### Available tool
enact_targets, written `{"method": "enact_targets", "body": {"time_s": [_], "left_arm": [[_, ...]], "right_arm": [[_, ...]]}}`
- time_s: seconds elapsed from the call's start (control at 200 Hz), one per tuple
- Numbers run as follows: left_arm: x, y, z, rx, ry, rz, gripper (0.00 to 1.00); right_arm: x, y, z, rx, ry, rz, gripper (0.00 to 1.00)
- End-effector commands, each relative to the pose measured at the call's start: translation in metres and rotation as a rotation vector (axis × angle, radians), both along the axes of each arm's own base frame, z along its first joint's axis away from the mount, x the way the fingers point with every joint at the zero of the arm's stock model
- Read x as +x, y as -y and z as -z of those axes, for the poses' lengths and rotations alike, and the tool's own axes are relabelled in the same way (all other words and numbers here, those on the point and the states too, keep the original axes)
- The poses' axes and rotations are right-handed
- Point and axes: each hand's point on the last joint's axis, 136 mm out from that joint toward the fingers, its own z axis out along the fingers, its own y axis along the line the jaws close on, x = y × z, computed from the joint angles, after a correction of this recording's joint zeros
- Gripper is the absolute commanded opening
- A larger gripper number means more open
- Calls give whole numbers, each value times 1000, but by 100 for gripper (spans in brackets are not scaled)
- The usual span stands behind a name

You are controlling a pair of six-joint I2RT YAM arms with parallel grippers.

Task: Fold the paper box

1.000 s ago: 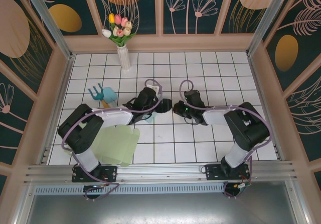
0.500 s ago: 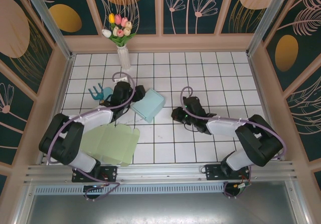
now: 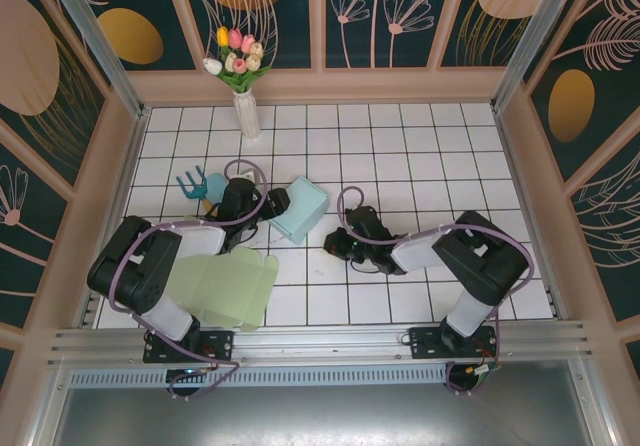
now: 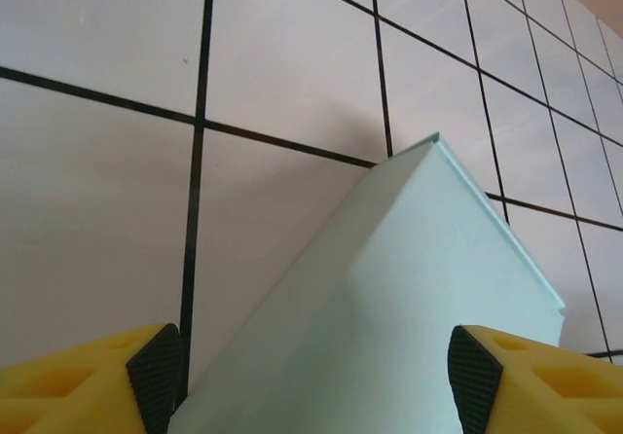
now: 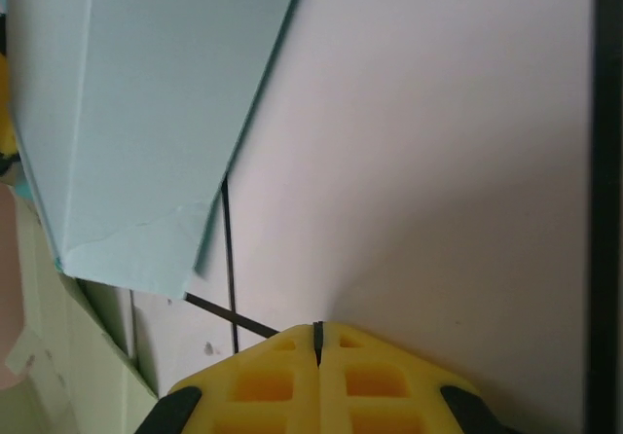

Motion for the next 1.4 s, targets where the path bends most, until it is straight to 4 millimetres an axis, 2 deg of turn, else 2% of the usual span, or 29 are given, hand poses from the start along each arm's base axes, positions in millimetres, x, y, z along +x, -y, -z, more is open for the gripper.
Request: {"method": "enact_targets", "body": {"time_s": [0.0,0.32,0.465,0.626,0.801,0.996,1.086,1.181,1.261,1.391], "left_arm": [[-7,9,5,-68,-12,39,74],[-26,7,16,-116,-30,37,72],[-36,23,18,-154,-41,71,71],[-59,44,15,-221,-42,96,71],[-81,57,9,-290,-43,96,70],[-94,76,7,-331,-55,127,70],[-88,73,13,-296,-64,91,71],[-69,61,20,-177,-49,21,72],[-49,50,18,-111,-37,-22,73],[-19,20,9,-66,-12,-110,74]], "right_arm": [[4,-24,-13,87,8,-29,0],[0,-44,-7,124,-27,-50,0],[-1,-50,-6,147,-43,-53,0],[0,-52,-9,160,-40,-40,0],[1,-50,-14,177,-35,-24,0],[4,-56,-21,195,-20,-36,0],[5,-59,-23,196,-14,-40,0],[6,-57,-24,181,-6,-32,0],[5,-46,-23,149,8,-5,0],[9,-20,-23,28,72,45,0]]}}
